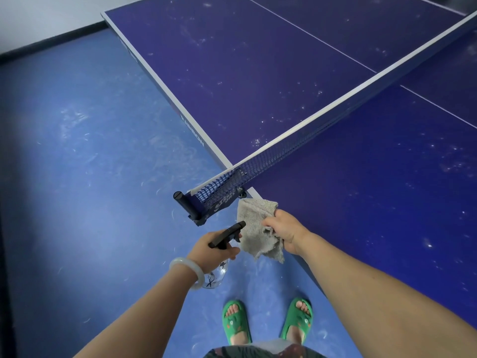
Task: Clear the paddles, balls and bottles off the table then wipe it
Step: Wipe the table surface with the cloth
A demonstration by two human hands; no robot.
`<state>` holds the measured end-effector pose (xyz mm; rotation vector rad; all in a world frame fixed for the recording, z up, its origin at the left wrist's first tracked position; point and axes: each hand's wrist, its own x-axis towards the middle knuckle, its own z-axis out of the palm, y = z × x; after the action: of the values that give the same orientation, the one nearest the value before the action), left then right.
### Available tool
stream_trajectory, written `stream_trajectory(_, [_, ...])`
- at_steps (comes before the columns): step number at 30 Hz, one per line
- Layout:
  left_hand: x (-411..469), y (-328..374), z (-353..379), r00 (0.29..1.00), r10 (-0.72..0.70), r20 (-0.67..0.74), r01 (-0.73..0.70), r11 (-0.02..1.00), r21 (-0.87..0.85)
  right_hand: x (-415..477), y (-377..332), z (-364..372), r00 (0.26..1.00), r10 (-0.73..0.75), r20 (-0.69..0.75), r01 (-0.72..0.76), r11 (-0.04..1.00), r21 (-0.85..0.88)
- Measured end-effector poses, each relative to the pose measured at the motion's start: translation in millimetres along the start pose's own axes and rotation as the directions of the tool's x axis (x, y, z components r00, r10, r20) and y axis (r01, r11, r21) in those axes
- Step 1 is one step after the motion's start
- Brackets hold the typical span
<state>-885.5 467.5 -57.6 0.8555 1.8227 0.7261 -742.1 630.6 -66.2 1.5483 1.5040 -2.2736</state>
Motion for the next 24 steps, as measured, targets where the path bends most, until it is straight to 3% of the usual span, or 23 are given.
stream_trajectory(6, [1,0,-2,1.0,-0.004,-0.008,0.004,1.0,-0.015,-2,-2,3,1.0,-0.009,0.012,0.009,1.0,0.029])
stream_trajectory(11, [1,-2,2,0.986,-0.066,-0.151,0.056,0.996,-0.069,-2,0,2,1.0,-0.004,0.01,0.004,1.0,0.005])
stream_trajectory(20, [-6,-3,4,0.998,-0.06,0.007,0.06,0.998,0.031,-8,-5,1,1.0,-0.023,-0.018,0.024,0.999,0.046])
stream_trajectory(24, [-4,4,5,0.998,-0.055,-0.003,0.055,0.998,0.029,-10,-3,0,0.999,-0.031,-0.016,0.032,0.998,0.047])
